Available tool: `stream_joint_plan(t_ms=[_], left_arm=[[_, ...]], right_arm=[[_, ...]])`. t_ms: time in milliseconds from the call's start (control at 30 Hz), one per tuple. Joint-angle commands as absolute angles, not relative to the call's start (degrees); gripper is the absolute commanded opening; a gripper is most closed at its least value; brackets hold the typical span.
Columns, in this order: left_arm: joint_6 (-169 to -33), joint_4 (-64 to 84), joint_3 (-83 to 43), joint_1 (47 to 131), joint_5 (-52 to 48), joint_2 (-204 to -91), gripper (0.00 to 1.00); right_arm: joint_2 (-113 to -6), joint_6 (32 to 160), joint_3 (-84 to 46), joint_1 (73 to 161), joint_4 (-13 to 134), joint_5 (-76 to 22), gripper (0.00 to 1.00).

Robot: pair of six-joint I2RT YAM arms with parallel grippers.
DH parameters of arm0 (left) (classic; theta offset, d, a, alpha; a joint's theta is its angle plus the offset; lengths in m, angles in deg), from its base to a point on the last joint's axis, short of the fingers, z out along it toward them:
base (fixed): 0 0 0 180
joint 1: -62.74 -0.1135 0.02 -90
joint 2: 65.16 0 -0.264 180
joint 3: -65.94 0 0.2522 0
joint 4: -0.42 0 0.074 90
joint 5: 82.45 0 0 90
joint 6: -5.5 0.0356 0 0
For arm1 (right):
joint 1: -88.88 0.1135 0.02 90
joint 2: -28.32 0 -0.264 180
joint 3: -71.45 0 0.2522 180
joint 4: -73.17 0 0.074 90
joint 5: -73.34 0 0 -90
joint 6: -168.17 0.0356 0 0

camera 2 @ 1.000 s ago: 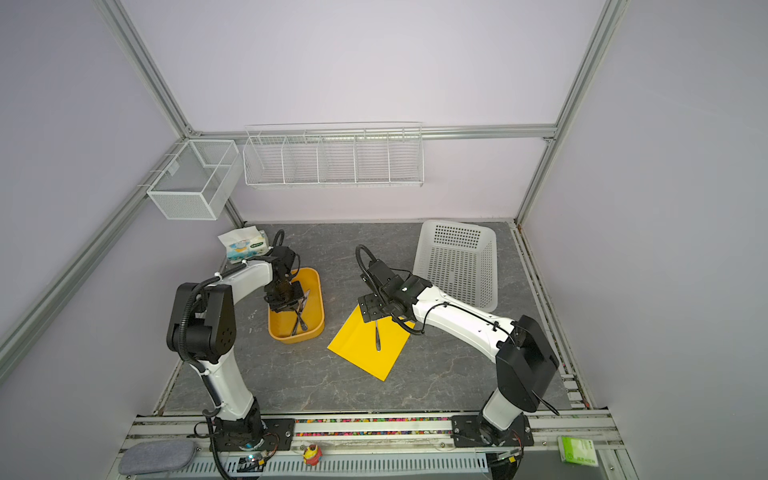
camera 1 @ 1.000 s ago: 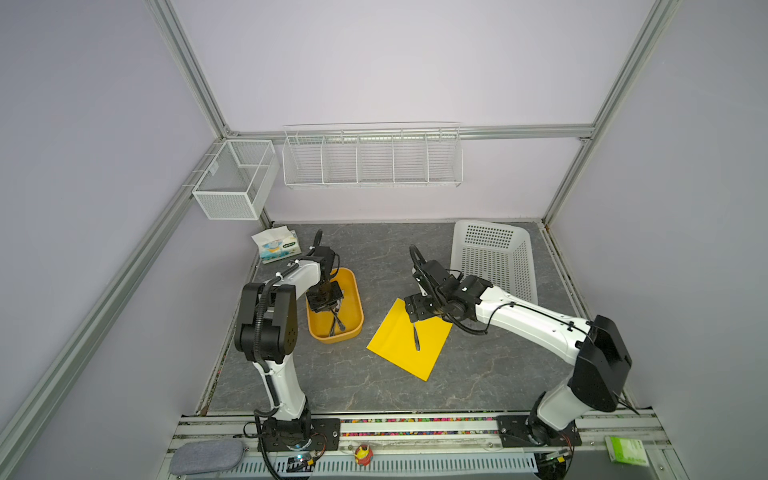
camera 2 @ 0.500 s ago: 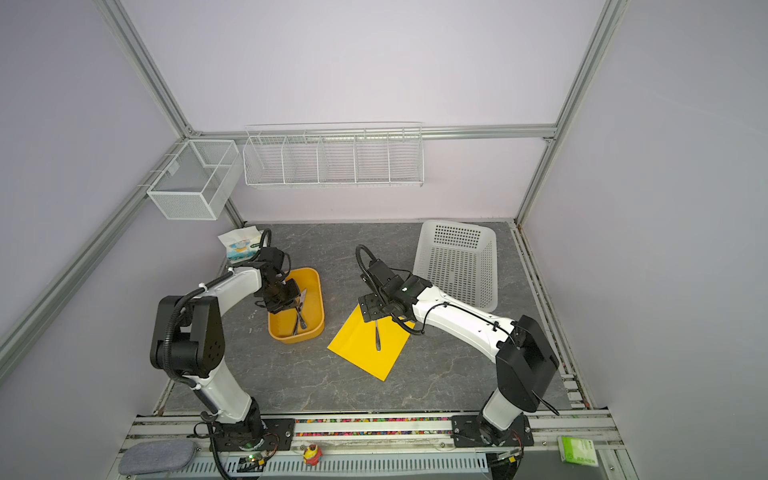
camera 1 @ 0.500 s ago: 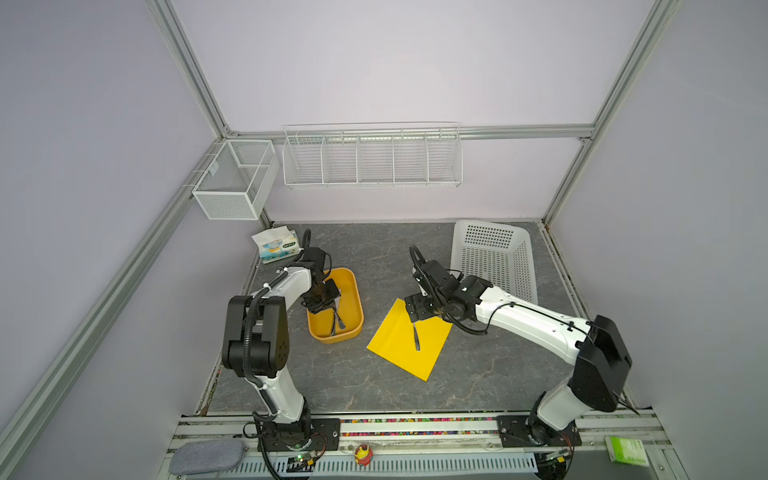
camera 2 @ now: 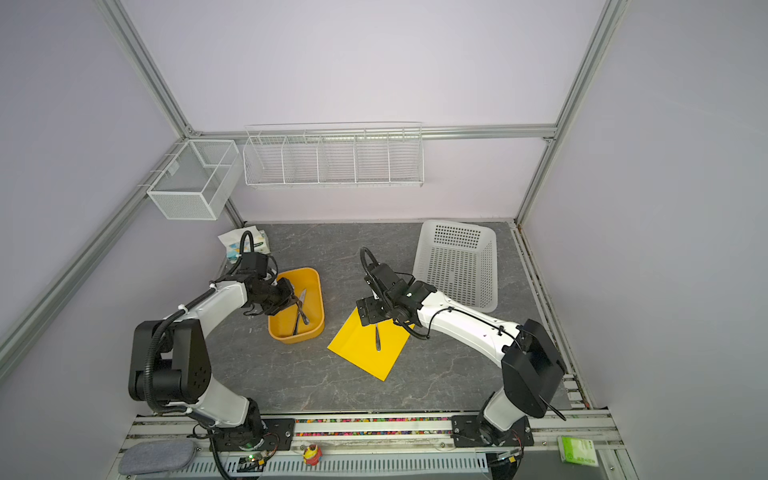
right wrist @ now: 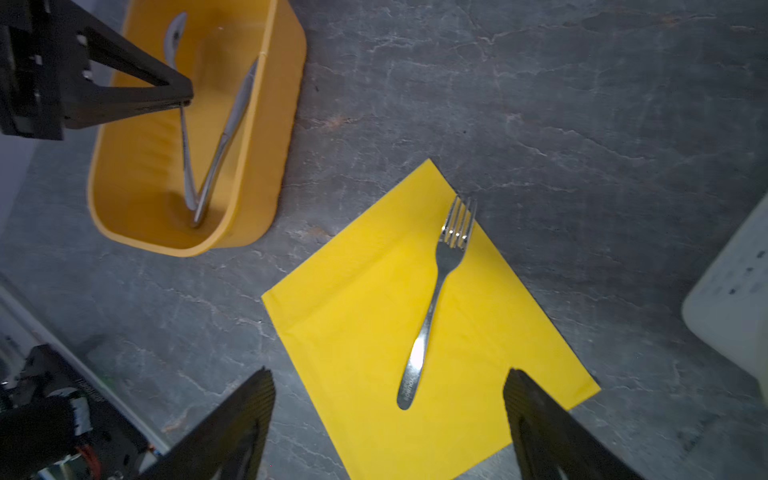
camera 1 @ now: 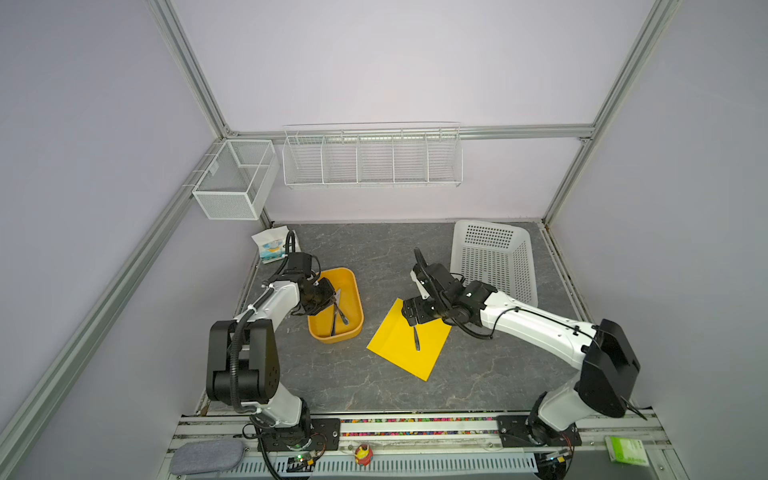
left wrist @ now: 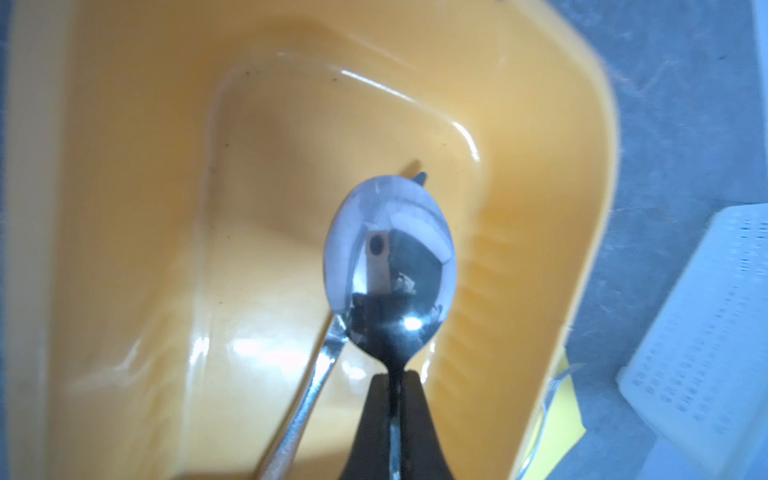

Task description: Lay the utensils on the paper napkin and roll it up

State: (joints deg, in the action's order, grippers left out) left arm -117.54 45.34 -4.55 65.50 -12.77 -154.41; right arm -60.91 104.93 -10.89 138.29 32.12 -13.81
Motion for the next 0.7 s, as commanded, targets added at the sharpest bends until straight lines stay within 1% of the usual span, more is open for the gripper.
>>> stream_joint_plan(t_ms=[0,33,133,167,267,300,367,667], left_arm=[[-120.77,39.47,-2.69,65.3,-18.22,-148.56,0.0],[-121.8,38.18,-1.98,65.35,-19.27,-146.86,0.0],[-124.85,33.67,0.28,65.28,-22.82,-142.63,0.0],[-125.82,32.75,0.95,65.29,-23.36,-141.51,0.0],[-129.87,30.83,2.94,65.29,-24.48,-138.24,0.0],[-131.1,29.82,3.71,65.36,-25.21,-137.46,0.0],[-133.29,28.35,4.91,65.67,-26.58,-135.75,0.0],[-136.95,29.29,6.66,68.16,-25.79,-130.97,0.0]], right_arm=[[-57.37,106.49,-7.27,137.32,43.18,-22.93,0.93],[-57.03,106.97,-6.55,136.99,45.58,-25.08,0.97],[-57.8,107.67,-6.83,136.71,49.1,-30.34,1.0],[-58.33,107.79,-7.3,136.69,49.83,-31.67,0.98],[-61.0,107.9,-9.21,136.93,52.63,-36.62,0.88],[-61.93,107.66,-9.71,137.12,53.2,-37.26,0.87],[-63.93,106.9,-11.81,137.95,53.26,-37.31,0.83],[-73.57,101.12,-20.61,142.49,53.8,-32.63,0.77]])
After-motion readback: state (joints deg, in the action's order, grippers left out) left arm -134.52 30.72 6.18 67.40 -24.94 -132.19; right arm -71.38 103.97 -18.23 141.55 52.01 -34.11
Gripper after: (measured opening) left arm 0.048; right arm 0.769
